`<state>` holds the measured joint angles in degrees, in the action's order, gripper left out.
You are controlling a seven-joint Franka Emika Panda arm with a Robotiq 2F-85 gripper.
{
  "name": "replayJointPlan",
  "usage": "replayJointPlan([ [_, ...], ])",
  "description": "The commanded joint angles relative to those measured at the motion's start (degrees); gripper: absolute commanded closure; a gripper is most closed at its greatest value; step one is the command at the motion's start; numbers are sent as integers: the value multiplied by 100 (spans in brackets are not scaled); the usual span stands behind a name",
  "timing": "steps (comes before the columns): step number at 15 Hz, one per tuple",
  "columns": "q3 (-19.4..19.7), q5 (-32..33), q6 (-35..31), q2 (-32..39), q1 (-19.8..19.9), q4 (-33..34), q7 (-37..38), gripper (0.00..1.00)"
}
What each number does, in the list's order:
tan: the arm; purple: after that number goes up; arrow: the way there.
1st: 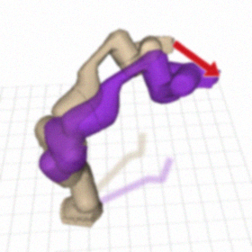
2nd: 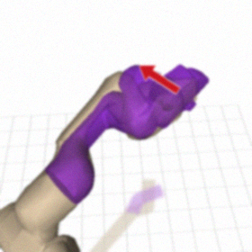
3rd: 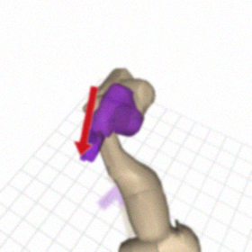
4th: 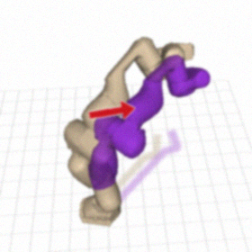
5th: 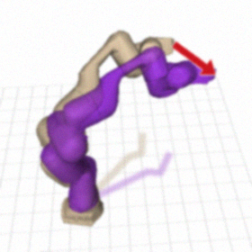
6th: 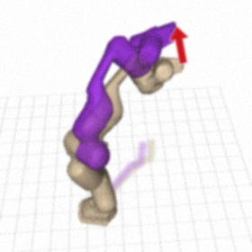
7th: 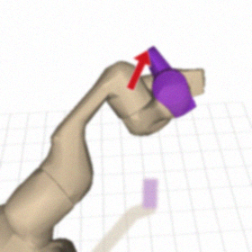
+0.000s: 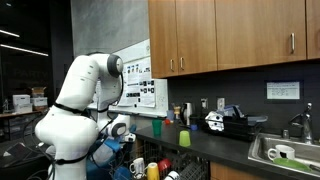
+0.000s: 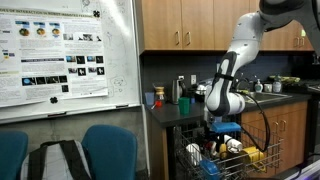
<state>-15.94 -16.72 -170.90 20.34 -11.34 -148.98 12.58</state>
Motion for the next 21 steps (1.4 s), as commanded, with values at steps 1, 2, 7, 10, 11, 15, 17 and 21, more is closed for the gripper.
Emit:
replayJointPlan([
  [1,129,168,66,180,2,102,-16,0],
  [2,131,180,66,179,23,87,-24,0],
  [7,63,146,94,336,131,128,-74,0],
  [10,64,182,82,511,82,250,-63,0],
  [11,69,200,81,577,64,300,-57,0],
  [15,114,293,55,774,17,427,-62,0],
  [17,165,325,68,804,-8,444,-75,0],
  [21,202,394,164,790,-4,433,-86,0],
])
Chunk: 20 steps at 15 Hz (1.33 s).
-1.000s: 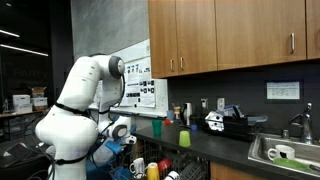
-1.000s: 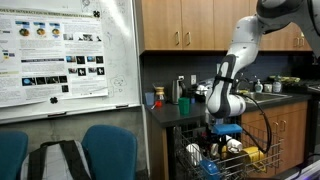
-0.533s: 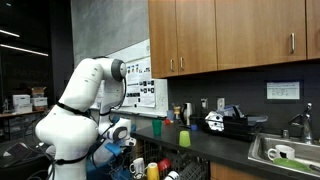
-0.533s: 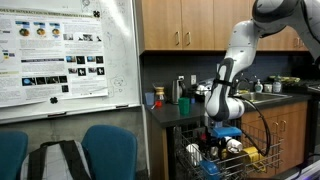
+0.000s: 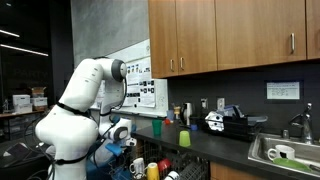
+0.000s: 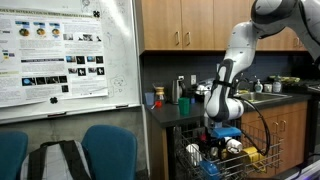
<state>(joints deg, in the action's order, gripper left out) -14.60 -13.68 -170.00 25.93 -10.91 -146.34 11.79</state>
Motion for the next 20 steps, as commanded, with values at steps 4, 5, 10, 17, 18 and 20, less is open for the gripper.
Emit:
replayJointPlan([
  [4,-142,-17,60,246,210,143,-189,0],
  [5,-148,-16,66,240,236,135,-209,0],
  [10,-151,-3,69,246,303,127,-246,32],
  [17,-208,-24,75,424,417,242,-265,16],
  [18,-217,-23,80,452,411,280,-260,9],
  [20,-204,-10,94,510,385,335,-246,3],
])
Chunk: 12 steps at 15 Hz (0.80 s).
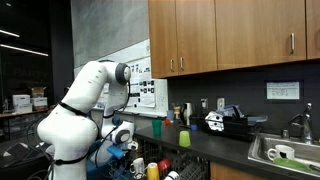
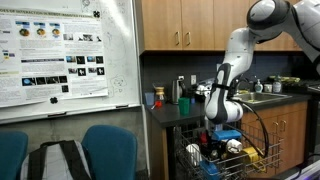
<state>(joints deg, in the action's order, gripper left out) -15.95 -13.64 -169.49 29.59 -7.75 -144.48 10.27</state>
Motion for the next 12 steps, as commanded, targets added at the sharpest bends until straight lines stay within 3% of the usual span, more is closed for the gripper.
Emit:
replayJointPlan([
  [1,-81,-12,48,171,87,162,-119,4],
  [9,-161,-34,56,301,131,251,-199,6],
  [11,-151,-36,64,302,129,248,-196,40],
  [12,-140,-31,79,291,120,245,-186,44],
])
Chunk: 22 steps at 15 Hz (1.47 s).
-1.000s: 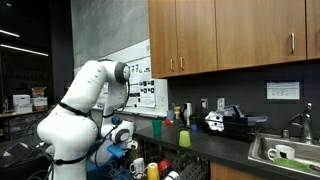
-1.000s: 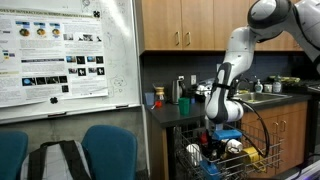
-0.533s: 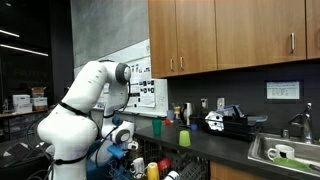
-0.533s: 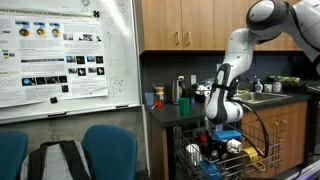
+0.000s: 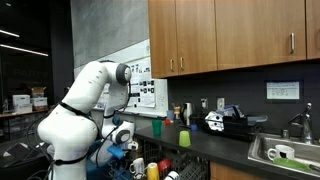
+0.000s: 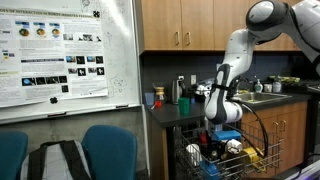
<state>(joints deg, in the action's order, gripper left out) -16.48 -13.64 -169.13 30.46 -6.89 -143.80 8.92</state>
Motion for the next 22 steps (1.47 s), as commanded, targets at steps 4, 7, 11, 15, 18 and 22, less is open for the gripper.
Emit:
replayJointPlan([
  [4,-73,-22,87,-5,-23,125,-11,59],
  [7,-92,-26,105,-6,-28,159,-14,71],
  [11,-94,-27,112,-8,-29,160,-14,74],
  [15,-94,-27,113,-9,-29,160,-14,74],
  [18,-94,-27,113,-9,-29,160,-14,74],
  [22,-94,-27,113,-9,-29,160,-14,74],
])
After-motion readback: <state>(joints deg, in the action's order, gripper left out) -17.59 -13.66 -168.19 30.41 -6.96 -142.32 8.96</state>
